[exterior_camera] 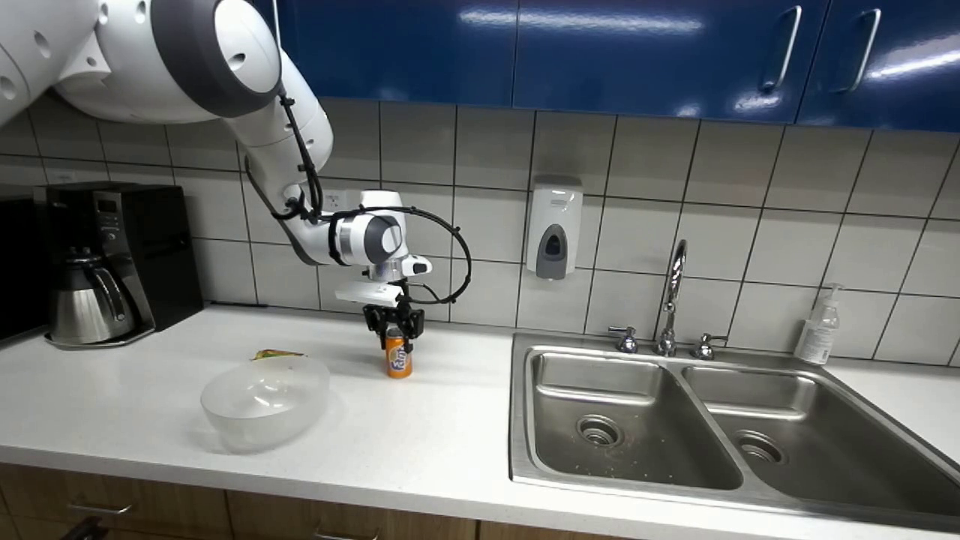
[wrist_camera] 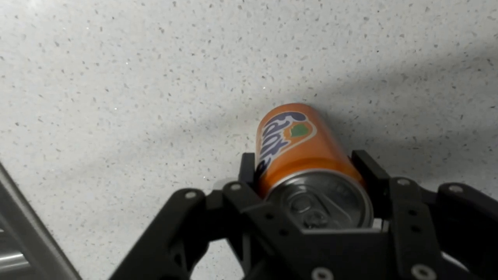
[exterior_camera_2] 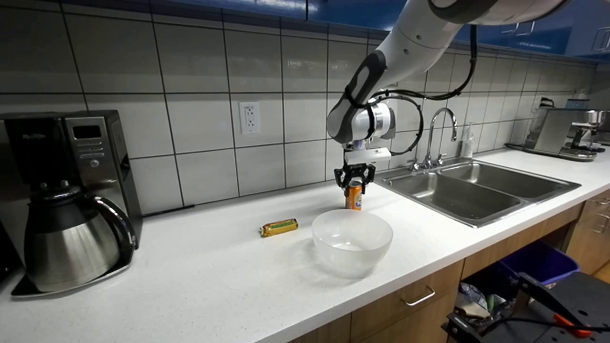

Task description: Put the can into the bowl

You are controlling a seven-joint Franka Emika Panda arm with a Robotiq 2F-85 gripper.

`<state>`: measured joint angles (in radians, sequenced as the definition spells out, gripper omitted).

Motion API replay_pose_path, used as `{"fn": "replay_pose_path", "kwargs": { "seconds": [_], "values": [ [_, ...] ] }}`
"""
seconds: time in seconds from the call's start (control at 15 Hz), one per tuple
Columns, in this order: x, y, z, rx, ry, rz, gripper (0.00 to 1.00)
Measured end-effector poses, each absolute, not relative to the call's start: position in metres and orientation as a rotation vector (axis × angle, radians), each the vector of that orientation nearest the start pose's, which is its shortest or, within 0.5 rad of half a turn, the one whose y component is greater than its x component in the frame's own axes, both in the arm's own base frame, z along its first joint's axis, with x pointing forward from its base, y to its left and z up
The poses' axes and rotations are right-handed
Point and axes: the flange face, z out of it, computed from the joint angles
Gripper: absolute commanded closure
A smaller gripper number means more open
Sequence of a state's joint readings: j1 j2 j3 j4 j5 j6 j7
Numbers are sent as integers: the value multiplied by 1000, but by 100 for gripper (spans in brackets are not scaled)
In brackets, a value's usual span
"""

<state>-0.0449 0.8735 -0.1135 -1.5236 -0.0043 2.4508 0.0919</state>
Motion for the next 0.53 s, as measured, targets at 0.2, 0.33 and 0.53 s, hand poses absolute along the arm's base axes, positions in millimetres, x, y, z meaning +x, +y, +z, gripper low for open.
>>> {"fn": "replay_pose_path", "kwargs": {
  "seconds": [0.2, 0.33, 0.53],
  "values": [
    [704, -100, 148, -3213, 327, -116, 62],
    [705, -100, 154, -3210, 328, -164, 62],
    [701, -100, 168, -3200, 332, -236, 62]
  ]
}}
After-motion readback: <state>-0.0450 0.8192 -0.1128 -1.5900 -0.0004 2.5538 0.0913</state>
